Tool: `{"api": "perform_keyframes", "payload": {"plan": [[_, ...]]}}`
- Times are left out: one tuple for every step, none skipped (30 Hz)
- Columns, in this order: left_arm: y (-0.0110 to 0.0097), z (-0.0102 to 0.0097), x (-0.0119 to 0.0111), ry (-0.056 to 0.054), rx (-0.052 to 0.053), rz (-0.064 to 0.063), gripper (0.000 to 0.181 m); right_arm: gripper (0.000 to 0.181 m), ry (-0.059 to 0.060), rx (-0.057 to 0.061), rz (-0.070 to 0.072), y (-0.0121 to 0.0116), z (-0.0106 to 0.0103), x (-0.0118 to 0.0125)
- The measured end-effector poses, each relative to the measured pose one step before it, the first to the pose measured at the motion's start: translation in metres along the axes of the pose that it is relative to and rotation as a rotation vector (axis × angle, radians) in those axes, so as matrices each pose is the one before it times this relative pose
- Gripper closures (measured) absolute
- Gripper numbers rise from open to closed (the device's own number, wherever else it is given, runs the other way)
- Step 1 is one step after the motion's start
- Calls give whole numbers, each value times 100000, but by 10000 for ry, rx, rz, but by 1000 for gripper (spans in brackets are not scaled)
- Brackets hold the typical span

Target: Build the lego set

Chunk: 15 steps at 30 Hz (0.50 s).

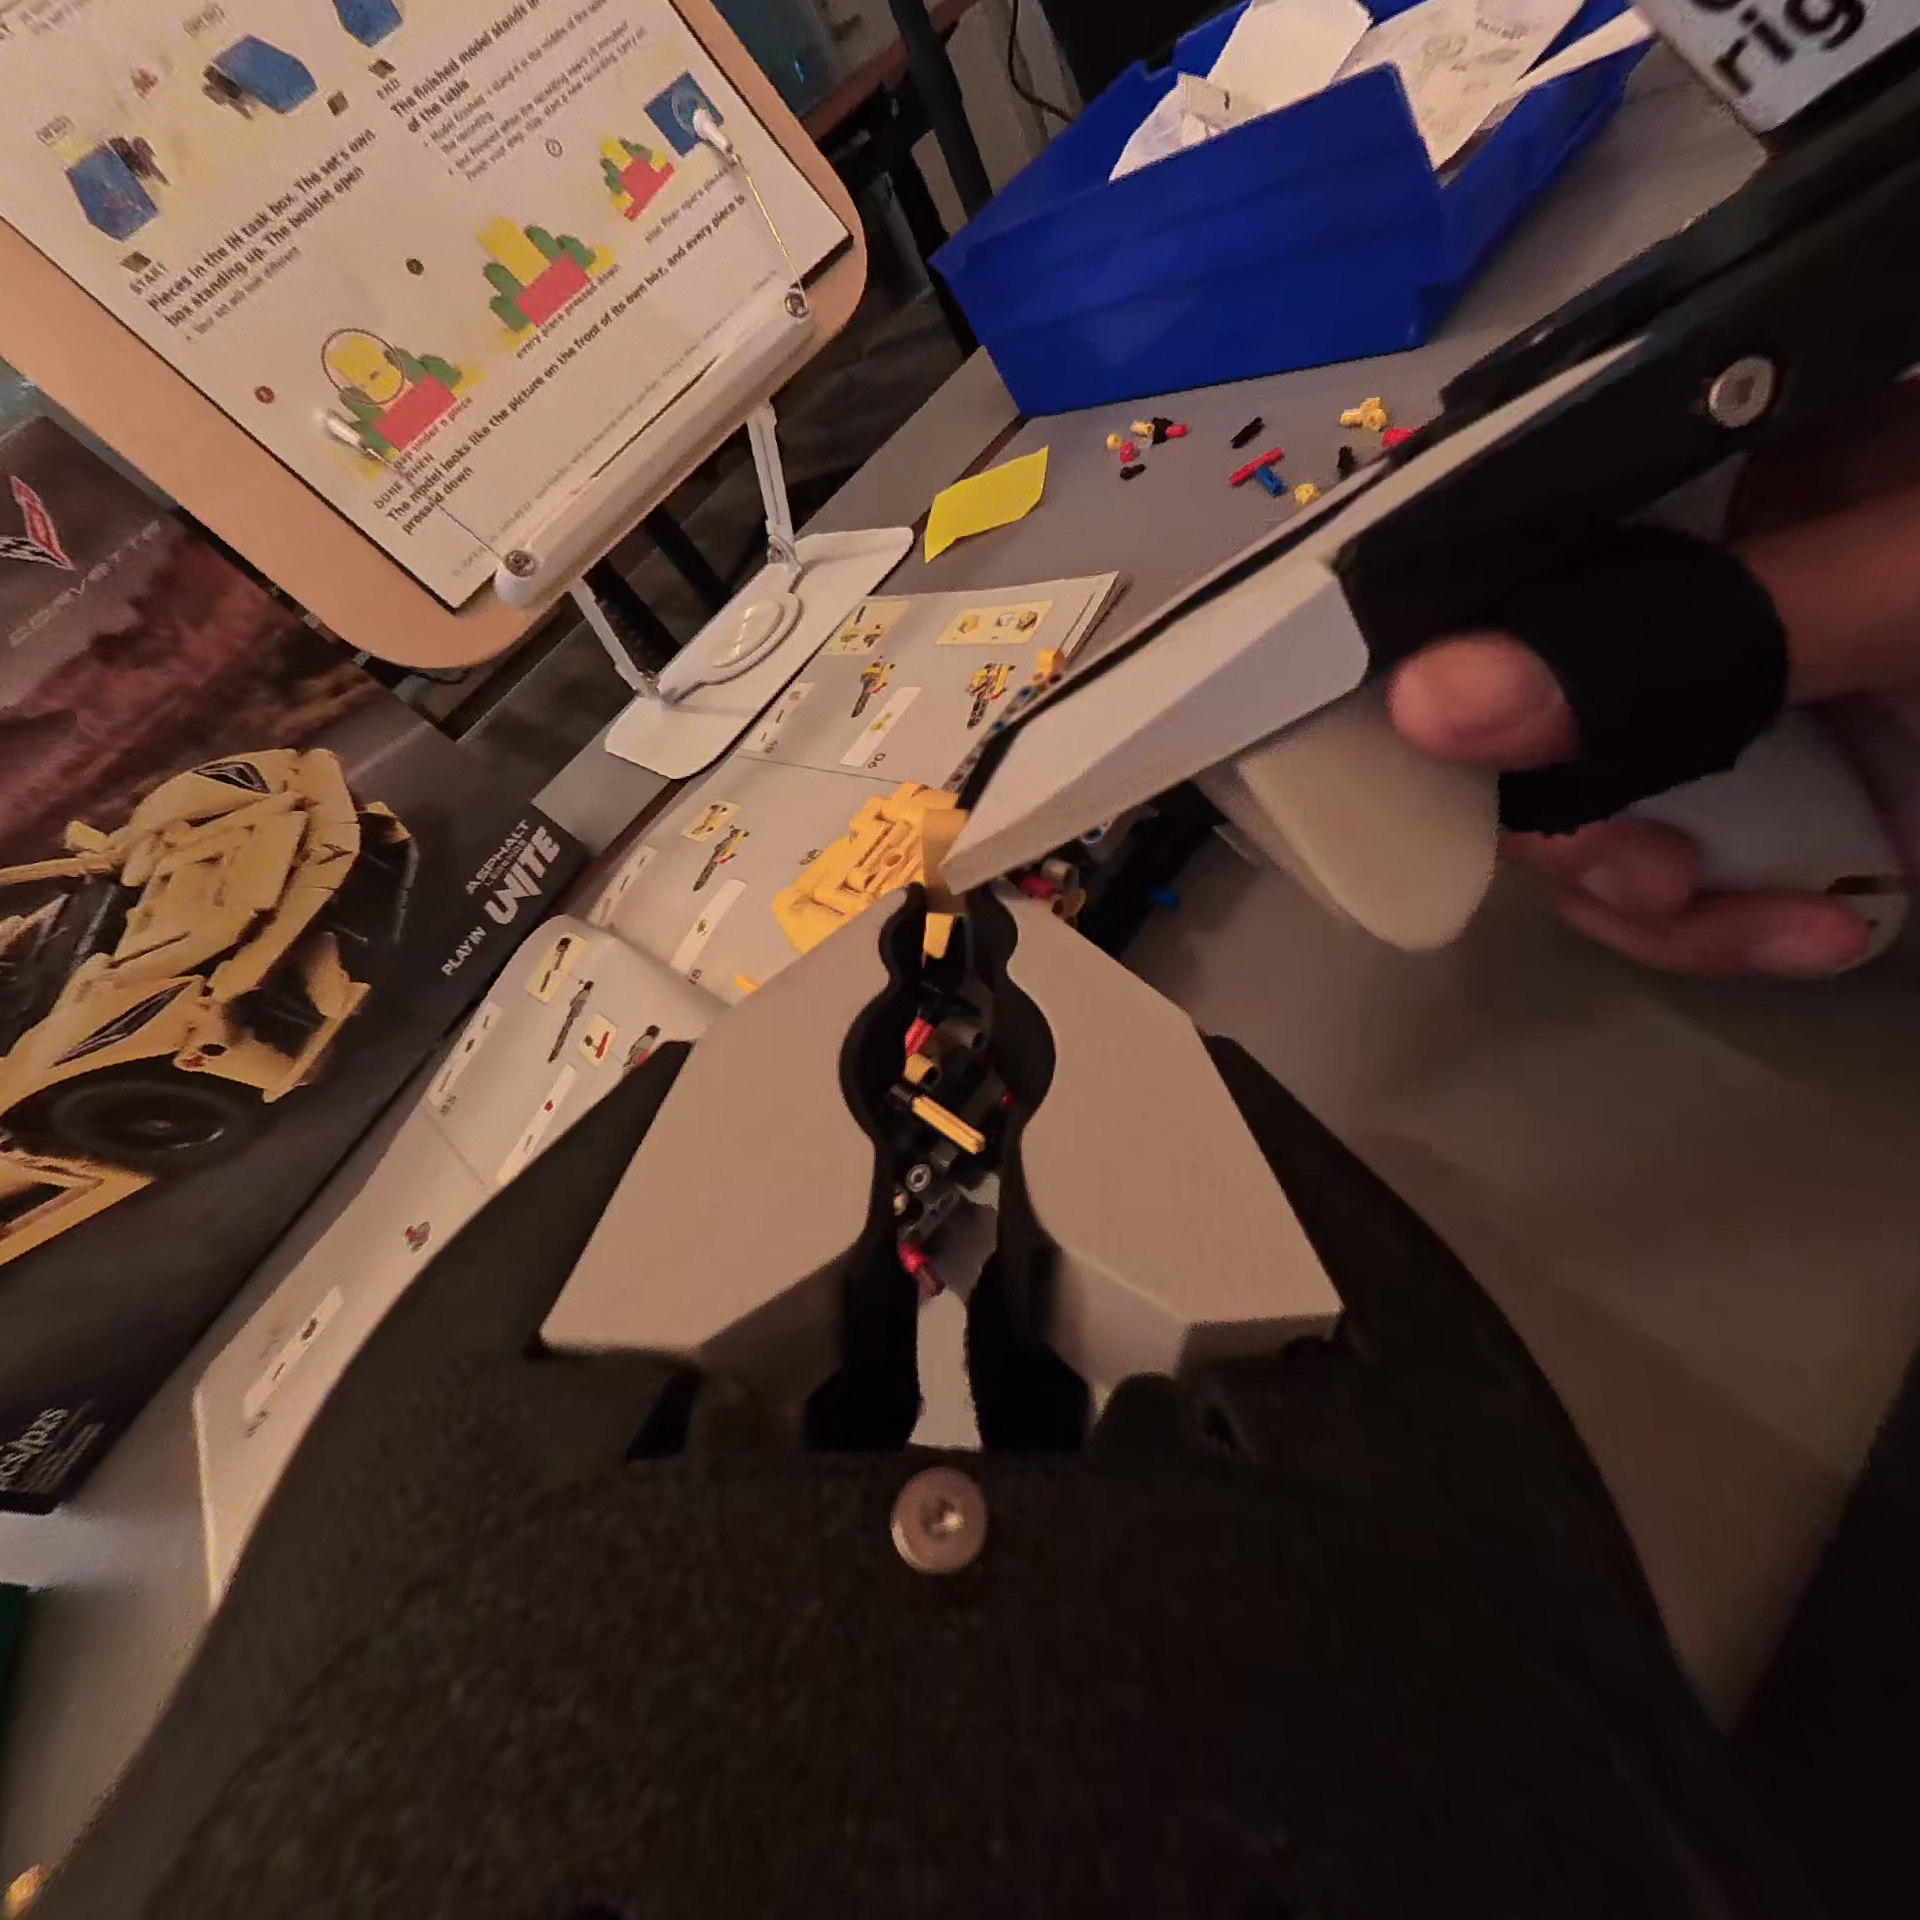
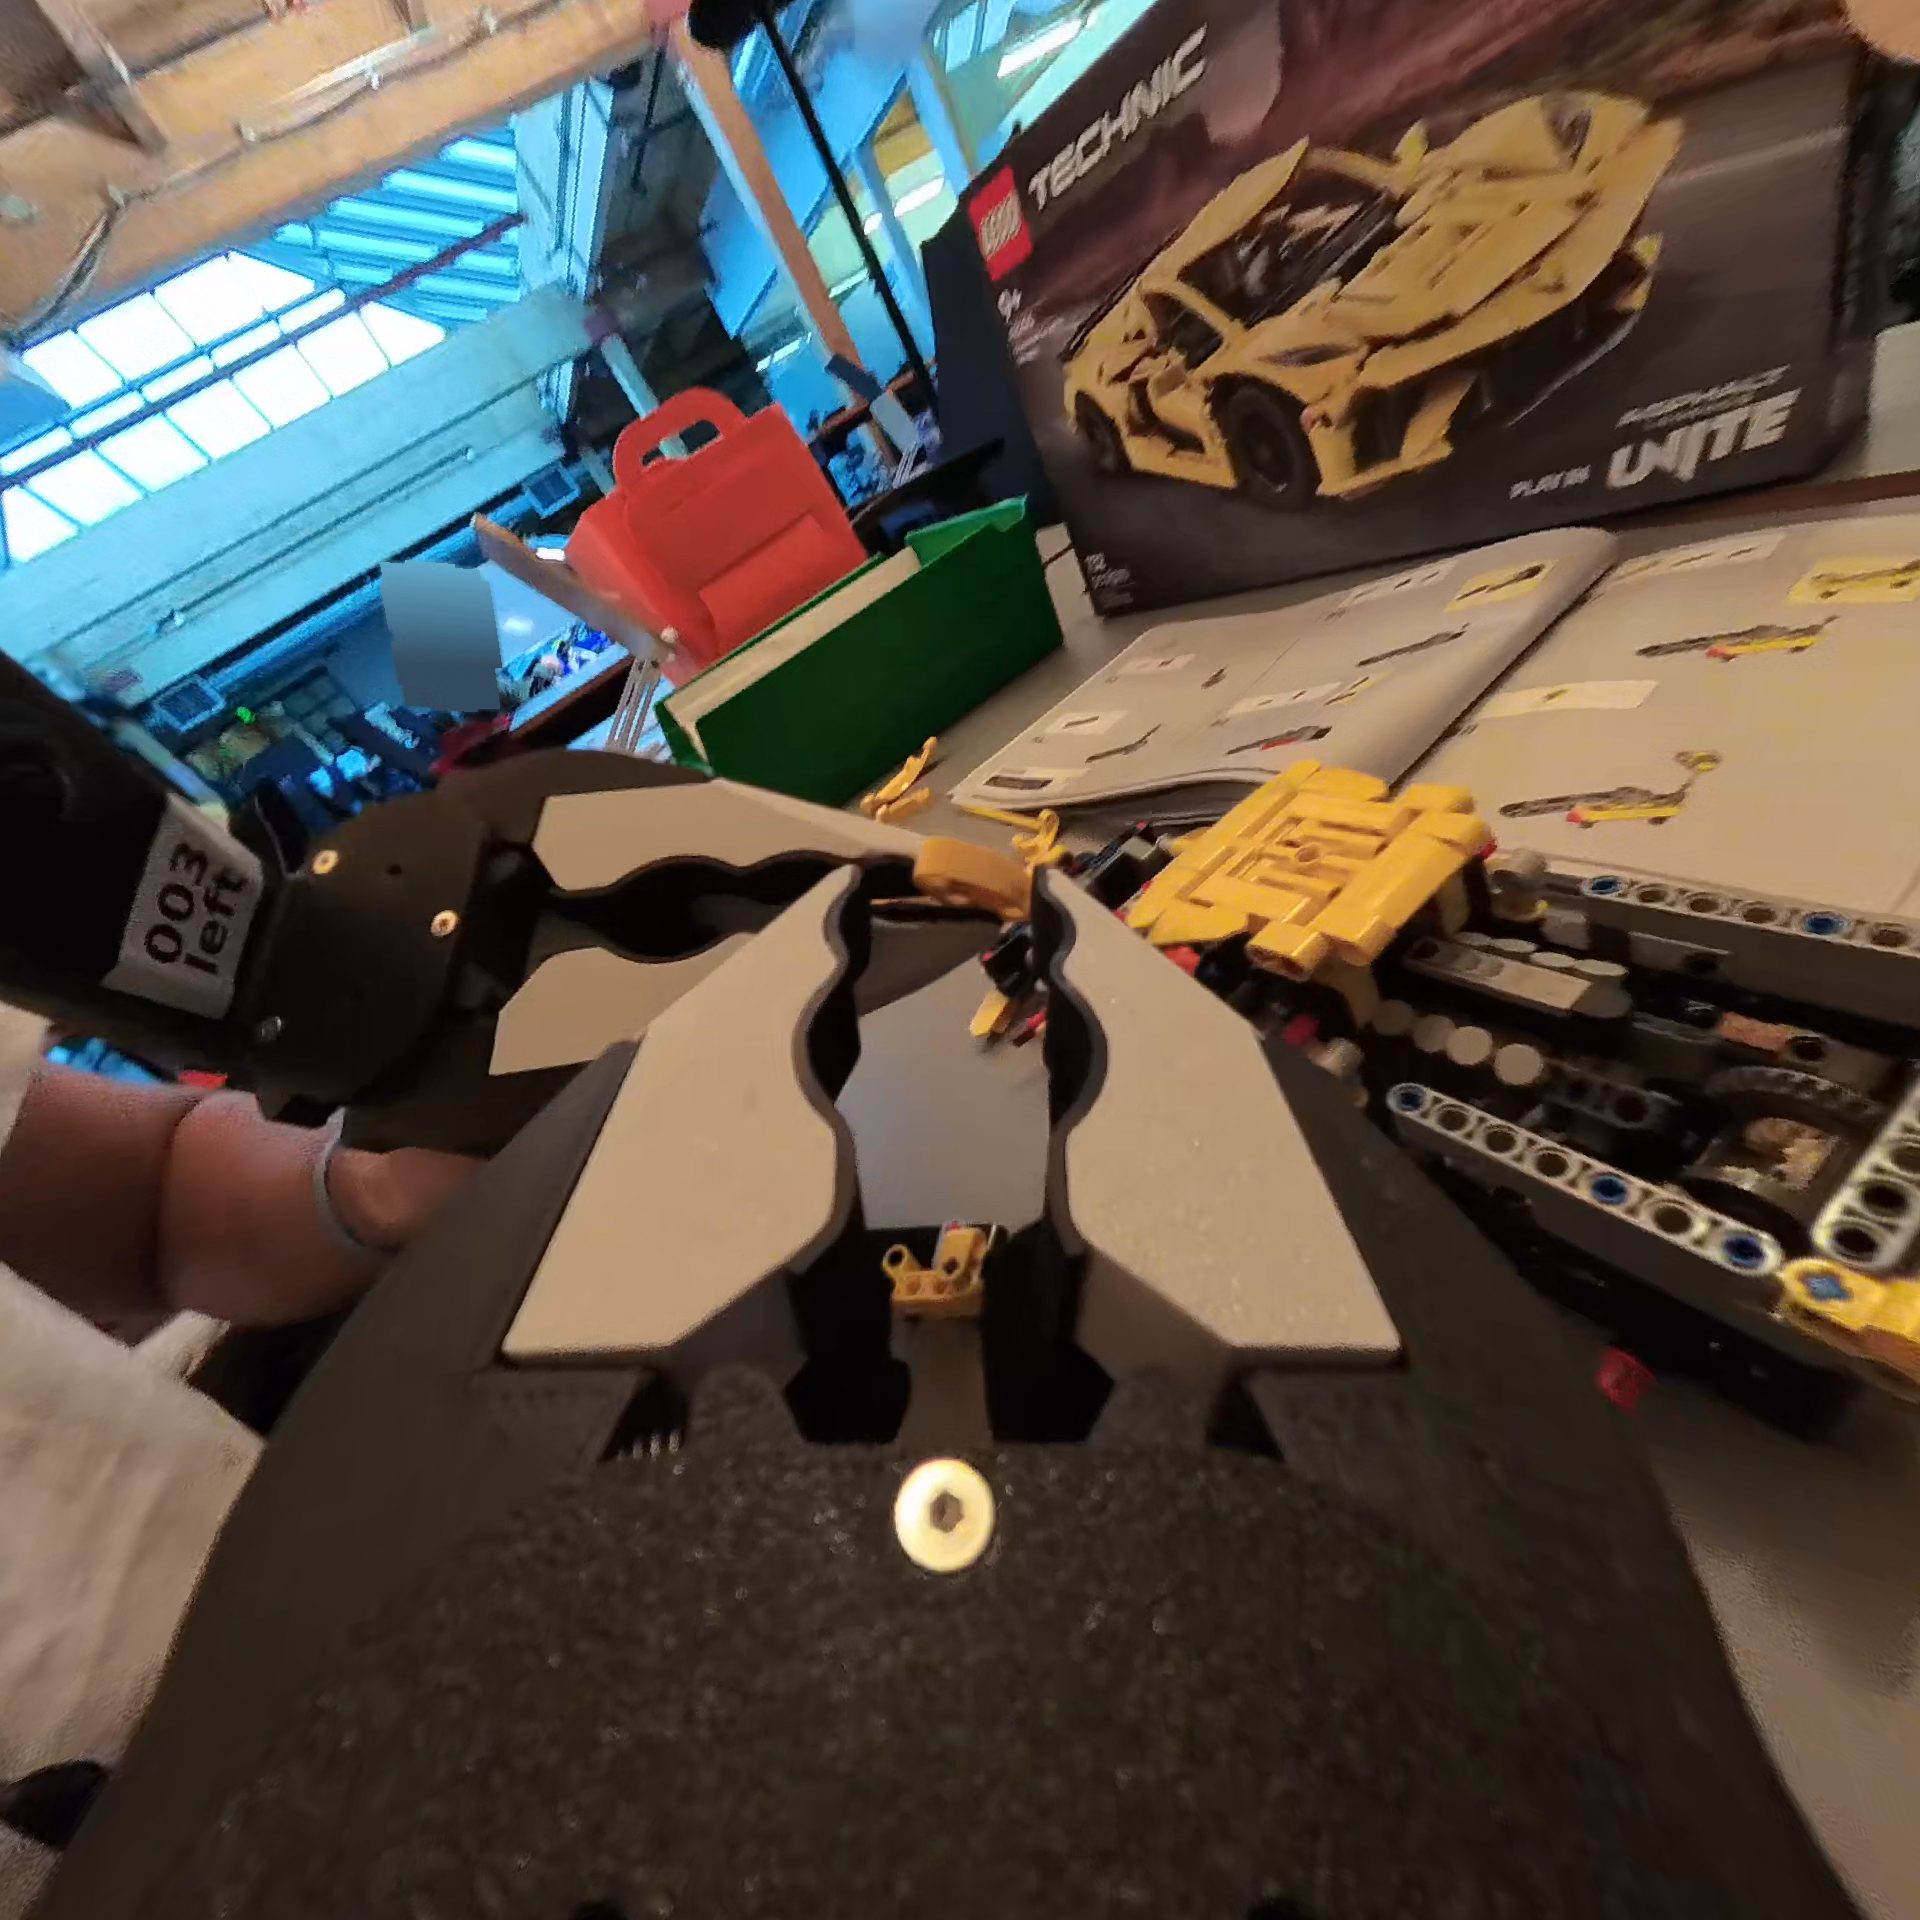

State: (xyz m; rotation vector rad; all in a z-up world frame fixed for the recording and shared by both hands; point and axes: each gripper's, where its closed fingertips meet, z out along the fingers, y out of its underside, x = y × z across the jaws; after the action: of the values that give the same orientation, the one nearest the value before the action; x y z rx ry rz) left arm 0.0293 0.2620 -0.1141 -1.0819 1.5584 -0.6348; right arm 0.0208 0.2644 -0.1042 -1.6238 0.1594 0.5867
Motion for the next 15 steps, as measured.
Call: {"api": "perform_keyframes", "payload": {"plan": [[48, 32, -9, -79, -58, 122, 173, 150, 79, -83, -138, 158, 107, -20], [-53, -26, -13, -74, 29, 144, 173, 152, 127, 45, -265, -73, -26, 65], [-122, -39, 21, -62, 56, 155, 174, 156, 94, 38, -181, -108, -87, 75], [-109, -38, 39, -64, 44, 145, 174, 161, 108, 9, -61, -49, -91, 186], [-62, -34, 26, -85, 8, 126, 174, 162, -109, 16, -26, -30, -63, -34], [-89, -20, 10, -85, 28, 133, 174, 162, -127, 20, 181, -46, -50, -36], [-101, -34, 18, -56, 56, 111, 174, 162, -140, 39, 197, -102, -83, -34], [-100, -36, 49, 2, 62, 35, 174, 165, -128, 47, 128, -94, -96, 24], [-181, -71, 65, 32, 125, -28, 174, 167, -157, 54, 163, -144, -135, 8], [-254, -96, 8, 12, 178, -88, 174, 169, -182, 21, 216, -124, -155, 8], [-237, -89, 13, 32, 149, -134, 173, 169, -208, -5, 261, -77, -119, -18], [-131, -66, -2, 48, 84, -128, 170, 169, -196, -15, 274, -42, -111, -12], [-76, -48, -16, 43, 59, -106, 169, 169, -136, 9, 252, -57, -112, 36], [-84, -53, -1, 57, 66, -48, 169, 169, -117, 44, 208, -67, -101, 16], [13, -7, 3, 27, 10, 21, 168, 169, -226, 144, 235, -218, -135, -162]]}}
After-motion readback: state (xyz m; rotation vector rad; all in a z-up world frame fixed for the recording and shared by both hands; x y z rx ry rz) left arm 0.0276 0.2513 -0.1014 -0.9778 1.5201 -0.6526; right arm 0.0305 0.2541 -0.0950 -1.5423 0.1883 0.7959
